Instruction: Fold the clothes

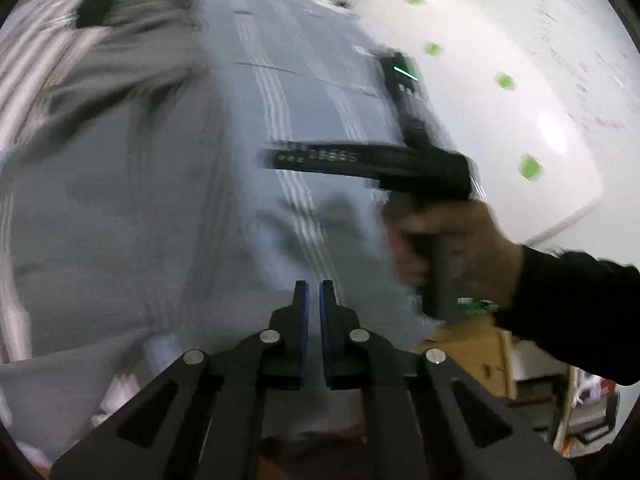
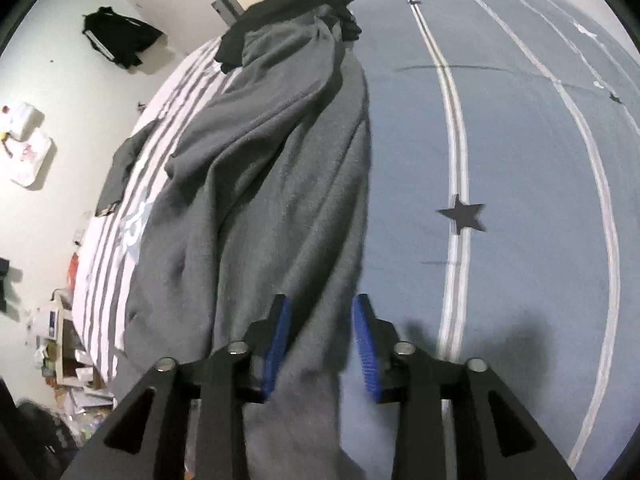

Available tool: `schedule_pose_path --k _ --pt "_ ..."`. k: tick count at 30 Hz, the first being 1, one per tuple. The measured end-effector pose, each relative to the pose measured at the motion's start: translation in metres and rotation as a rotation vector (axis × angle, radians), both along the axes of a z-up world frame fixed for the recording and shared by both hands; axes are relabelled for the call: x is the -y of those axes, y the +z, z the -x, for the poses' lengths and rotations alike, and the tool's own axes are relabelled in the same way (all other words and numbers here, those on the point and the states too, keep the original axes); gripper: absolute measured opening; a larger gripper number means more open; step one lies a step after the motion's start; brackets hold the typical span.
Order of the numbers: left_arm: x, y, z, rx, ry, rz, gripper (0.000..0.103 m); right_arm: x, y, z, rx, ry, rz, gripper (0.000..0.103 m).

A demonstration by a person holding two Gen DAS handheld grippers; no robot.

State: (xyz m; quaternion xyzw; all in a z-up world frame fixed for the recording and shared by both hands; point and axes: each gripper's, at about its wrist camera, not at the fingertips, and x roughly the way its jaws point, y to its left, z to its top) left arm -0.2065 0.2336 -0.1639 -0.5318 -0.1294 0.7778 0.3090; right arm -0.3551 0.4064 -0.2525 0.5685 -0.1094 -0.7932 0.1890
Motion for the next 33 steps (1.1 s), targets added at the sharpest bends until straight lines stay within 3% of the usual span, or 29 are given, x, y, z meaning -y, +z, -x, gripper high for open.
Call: schedule_pose_path --k 2,4,5,7,8,12,15,19,27,29,33 --pt "-0.026 -0.005 -0.001 0.028 -0.017 -0.017 0.004 -0.015 0.004 -0.006 0.006 -0.003 0.014 0.040" --pt "-0.025 -0.010 0.000 0.035 0.015 -0.016 0.009 -0.020 0.002 -0.010 0.024 0.000 0.022 0.040" --pt "-0.011 -0.013 -0.002 0.019 0.060 0.018 0.012 -0.018 0.001 -0.012 0.023 0.014 0.023 0.040" --pt "0.025 -0.024 -0.005 -0.014 0.164 0.102 0.031 -0.010 -0.001 -0.017 0.019 0.042 0.041 0.040" --pt "0.049 -0.034 -0.003 -0.021 0.223 0.151 0.033 -0.001 -0.002 -0.019 0.015 0.059 0.046 0.040" --pt "0.135 -0.070 0.010 -0.048 0.387 0.350 0.034 0.042 -0.011 -0.029 0.006 0.133 0.043 0.040" --pt "0.186 -0.088 0.009 -0.057 0.457 0.471 0.034 0.079 -0.020 -0.044 0.021 0.184 0.055 0.040" --pt "0.233 -0.112 0.012 -0.081 0.545 0.582 0.034 0.122 -0.030 -0.070 0.024 0.221 0.010 0.040" --pt "0.296 -0.143 0.006 -0.055 0.577 0.582 0.035 0.164 -0.046 -0.105 0.027 0.131 -0.053 0.039" --pt "0.307 -0.149 0.003 -0.028 0.567 0.564 0.035 0.169 -0.049 -0.112 0.032 0.115 -0.048 0.027" --pt "0.329 -0.157 -0.023 0.023 0.549 0.563 0.035 0.180 -0.057 -0.122 0.057 0.094 -0.046 0.019"
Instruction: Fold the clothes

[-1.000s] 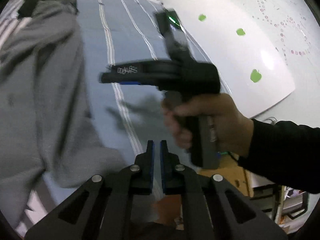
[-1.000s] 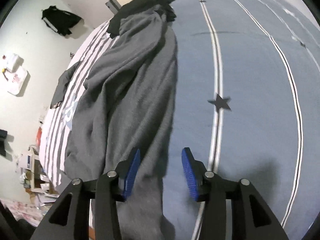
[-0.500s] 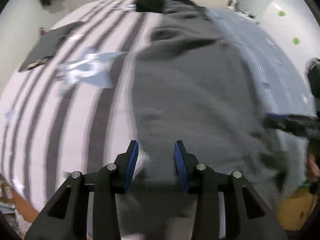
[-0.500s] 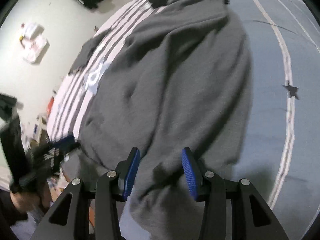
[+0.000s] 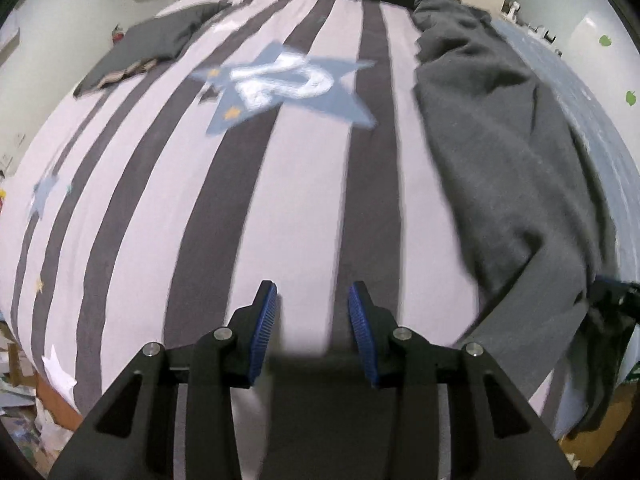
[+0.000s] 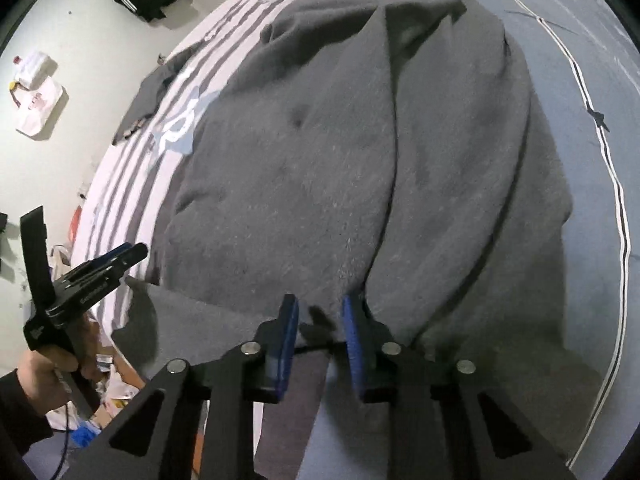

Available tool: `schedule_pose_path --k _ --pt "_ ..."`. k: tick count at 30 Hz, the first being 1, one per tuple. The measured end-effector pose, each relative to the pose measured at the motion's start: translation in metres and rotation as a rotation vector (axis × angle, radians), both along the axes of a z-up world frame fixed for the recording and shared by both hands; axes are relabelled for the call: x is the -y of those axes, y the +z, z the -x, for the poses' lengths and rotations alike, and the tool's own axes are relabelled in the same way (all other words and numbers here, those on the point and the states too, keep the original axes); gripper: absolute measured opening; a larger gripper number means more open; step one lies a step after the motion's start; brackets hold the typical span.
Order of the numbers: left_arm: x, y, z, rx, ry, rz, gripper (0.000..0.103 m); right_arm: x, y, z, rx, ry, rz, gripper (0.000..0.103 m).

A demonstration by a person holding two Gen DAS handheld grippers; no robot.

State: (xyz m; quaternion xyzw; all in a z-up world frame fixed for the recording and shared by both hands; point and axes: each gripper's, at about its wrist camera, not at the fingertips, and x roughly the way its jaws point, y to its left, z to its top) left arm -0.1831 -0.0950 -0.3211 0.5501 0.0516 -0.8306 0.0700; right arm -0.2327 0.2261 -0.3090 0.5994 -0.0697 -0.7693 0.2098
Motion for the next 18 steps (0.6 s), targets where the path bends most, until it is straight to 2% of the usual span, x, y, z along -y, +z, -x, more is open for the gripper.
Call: schedule_pose_path --k 3,6,10,11,12,13,18 --pt "0.015 -0.008 -0.013 0.026 -0.007 -0.012 0.043 0.009 -0.013 0.000 0.047 -0.036 -0.037 0.019" --pt "0.026 -0.010 -0.019 0.029 0.002 -0.030 0.044 0.015 -0.026 0.000 0.095 -0.080 -0.079 0.019" --pt "0.027 -0.016 -0.029 0.053 -0.006 -0.120 0.044 0.017 -0.026 -0.010 0.100 -0.105 -0.068 0.019" --pt "0.025 -0.016 -0.031 0.058 -0.027 -0.138 0.036 0.018 -0.027 -0.012 0.095 -0.097 -0.063 0.011" --pt "0.020 -0.016 -0.032 0.066 -0.066 -0.173 0.013 0.019 -0.026 -0.015 0.080 -0.082 -0.067 0.004" --pt "0.014 -0.014 -0.034 0.073 -0.103 -0.207 0.003 0.019 -0.025 -0.018 0.073 -0.071 -0.067 0.004" --pt "-0.022 0.014 -0.054 0.056 -0.235 -0.344 0.003 -0.006 0.002 -0.031 0.017 -0.043 -0.050 0.003"
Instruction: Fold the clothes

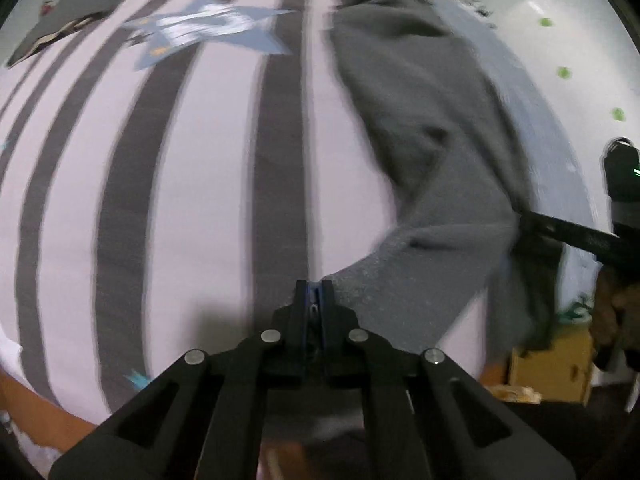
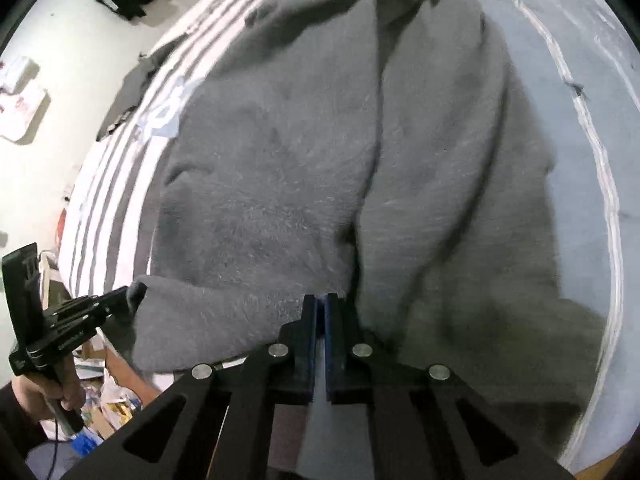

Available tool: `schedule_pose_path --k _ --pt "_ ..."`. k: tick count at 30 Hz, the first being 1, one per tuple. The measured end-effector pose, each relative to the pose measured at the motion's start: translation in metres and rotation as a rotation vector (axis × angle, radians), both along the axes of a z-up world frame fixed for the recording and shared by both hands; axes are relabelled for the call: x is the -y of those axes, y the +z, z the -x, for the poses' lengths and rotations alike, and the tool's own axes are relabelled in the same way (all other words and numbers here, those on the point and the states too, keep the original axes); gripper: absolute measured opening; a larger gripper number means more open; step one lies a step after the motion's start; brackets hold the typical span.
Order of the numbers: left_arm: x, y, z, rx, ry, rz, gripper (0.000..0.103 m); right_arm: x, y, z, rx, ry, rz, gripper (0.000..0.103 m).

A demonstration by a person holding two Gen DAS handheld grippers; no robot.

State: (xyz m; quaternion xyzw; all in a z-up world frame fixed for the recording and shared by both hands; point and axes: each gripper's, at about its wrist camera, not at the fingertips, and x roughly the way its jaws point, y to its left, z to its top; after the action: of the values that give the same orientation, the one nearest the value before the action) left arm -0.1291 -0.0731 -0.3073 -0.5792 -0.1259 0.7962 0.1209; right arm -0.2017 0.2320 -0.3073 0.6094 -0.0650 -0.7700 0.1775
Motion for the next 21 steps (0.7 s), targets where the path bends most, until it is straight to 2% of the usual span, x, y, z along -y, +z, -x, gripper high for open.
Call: schedule_pose_path --k 2,4,6,8,10,12,13,15,18,20,21 --pt "-0.022 0.018 -0.012 -0.024 -0.054 -0.039 0.003 -0.019 0.013 -0.006 -0.019 -0.006 -0.010 0.002" --pt "-0.038 0.031 -0.019 -0.052 -0.083 -0.021 0.004 -0.046 0.028 -0.004 -0.037 -0.023 -0.032 0.002" --pt "-0.038 0.039 -0.023 -0.074 -0.015 -0.008 0.004 -0.074 0.038 -0.001 -0.065 -0.063 -0.079 0.001" --pt "-0.023 0.039 -0.022 -0.083 0.115 0.012 0.007 -0.101 0.047 0.003 -0.091 -0.114 -0.133 0.000" --pt "-0.009 0.032 -0.019 -0.069 0.215 0.032 0.019 -0.138 0.049 0.007 -0.082 -0.188 -0.153 0.000" --pt "-0.002 0.024 -0.013 -0.045 0.261 0.050 0.021 -0.161 0.046 0.011 -0.062 -0.227 -0.170 0.000" --pt "-0.003 0.019 -0.011 -0.041 0.252 0.075 0.021 -0.172 0.045 0.013 -0.052 -0.245 -0.176 0.000" --pt "-0.012 0.010 -0.010 -0.022 0.209 0.131 0.021 -0.164 0.041 0.011 -0.030 -0.214 -0.129 0.000" --pt "-0.022 0.001 -0.005 0.004 0.178 0.149 0.021 -0.119 0.039 0.000 -0.007 -0.099 -0.028 0.002" --pt "-0.023 0.000 -0.003 -0.004 0.177 0.160 0.021 -0.099 0.035 -0.011 0.020 -0.060 -0.007 0.019" --pt "-0.023 0.000 -0.001 -0.007 0.179 0.163 0.021 -0.087 0.032 -0.012 0.032 -0.052 0.014 0.023"
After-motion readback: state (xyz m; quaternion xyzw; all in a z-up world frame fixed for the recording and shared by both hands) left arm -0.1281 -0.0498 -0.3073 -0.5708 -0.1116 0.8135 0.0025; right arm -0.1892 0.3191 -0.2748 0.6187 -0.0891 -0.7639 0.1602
